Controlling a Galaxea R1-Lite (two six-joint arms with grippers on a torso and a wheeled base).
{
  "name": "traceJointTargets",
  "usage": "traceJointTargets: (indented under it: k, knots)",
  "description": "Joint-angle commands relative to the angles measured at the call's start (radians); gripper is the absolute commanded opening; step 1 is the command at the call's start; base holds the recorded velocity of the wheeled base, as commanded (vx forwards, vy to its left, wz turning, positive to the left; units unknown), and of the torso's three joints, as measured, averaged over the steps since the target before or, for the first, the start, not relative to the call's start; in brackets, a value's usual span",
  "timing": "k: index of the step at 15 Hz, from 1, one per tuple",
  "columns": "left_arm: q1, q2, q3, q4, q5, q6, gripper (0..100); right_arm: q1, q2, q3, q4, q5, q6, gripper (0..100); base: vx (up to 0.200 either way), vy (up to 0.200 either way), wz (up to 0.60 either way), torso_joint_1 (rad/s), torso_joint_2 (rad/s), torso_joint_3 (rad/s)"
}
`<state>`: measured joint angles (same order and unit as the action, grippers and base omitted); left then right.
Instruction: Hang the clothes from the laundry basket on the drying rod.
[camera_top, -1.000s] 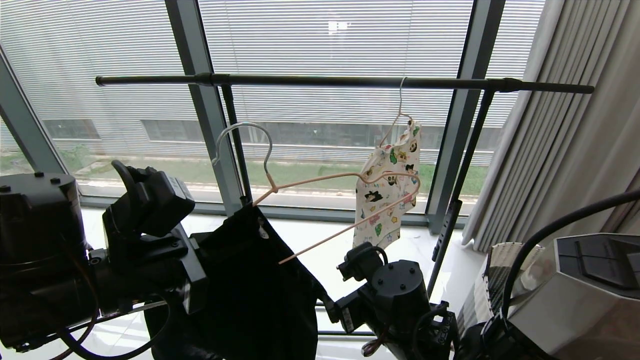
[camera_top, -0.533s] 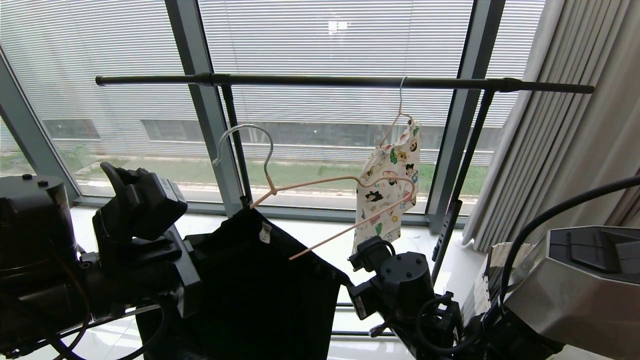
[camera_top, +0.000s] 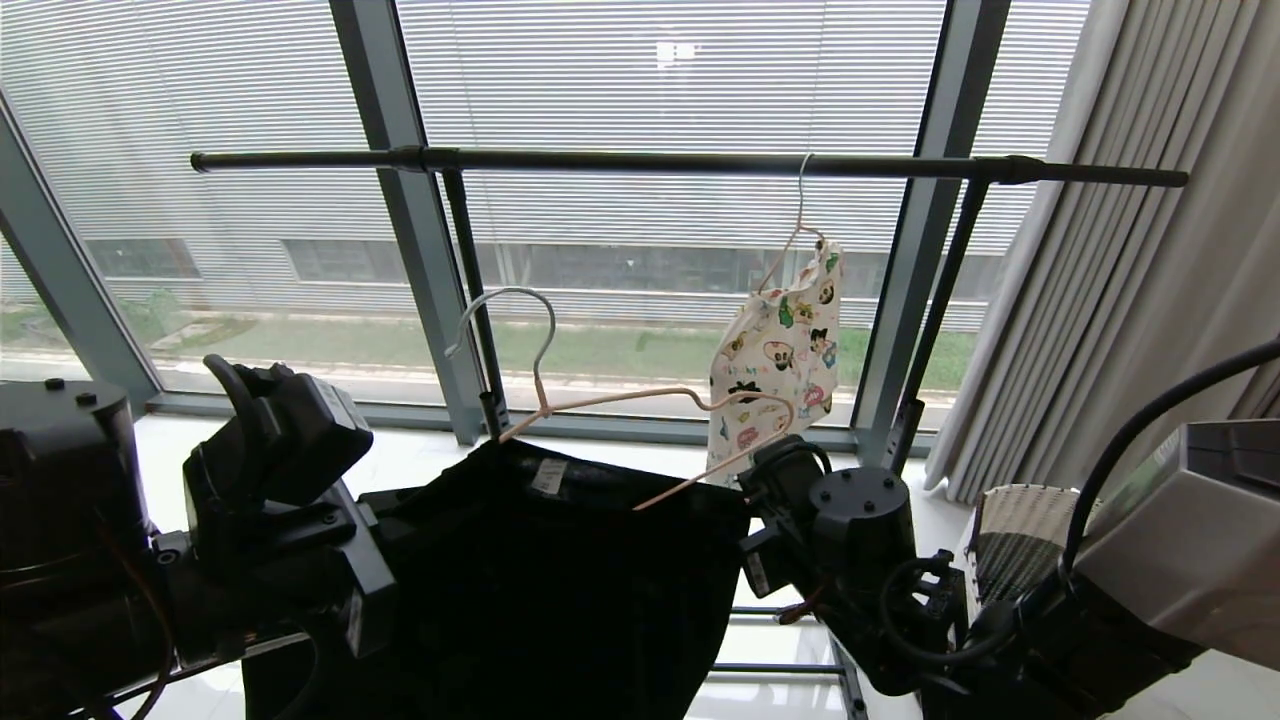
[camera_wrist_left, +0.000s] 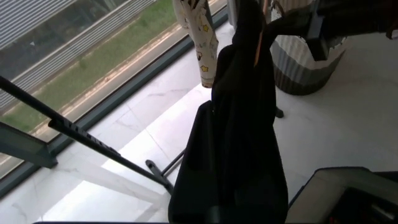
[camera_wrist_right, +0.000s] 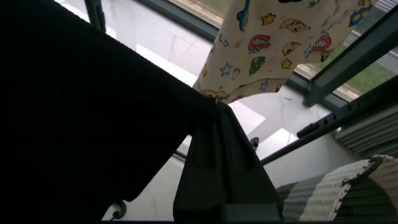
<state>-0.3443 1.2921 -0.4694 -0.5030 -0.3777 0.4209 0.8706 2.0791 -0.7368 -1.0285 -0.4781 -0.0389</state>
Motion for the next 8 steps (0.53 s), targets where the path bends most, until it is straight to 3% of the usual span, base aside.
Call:
traceJointTargets:
  k: [1, 8]
  knots:
    - [0.016, -0.019, 0.021, 0.001, 0.0, 0.003, 0, -0.042, -0.04, 0.002, -0.001, 0.004, -0.021, 0, 0.0, 0.0, 0.0, 0.0, 0.0, 0.0]
    - [0.1, -0.068, 0.117, 0.001, -0.004, 0.004, 0, -0.094, -0.07, -0.001, -0.001, 0.007, -0.087, 0, 0.0, 0.0, 0.0, 0.0, 0.0, 0.0]
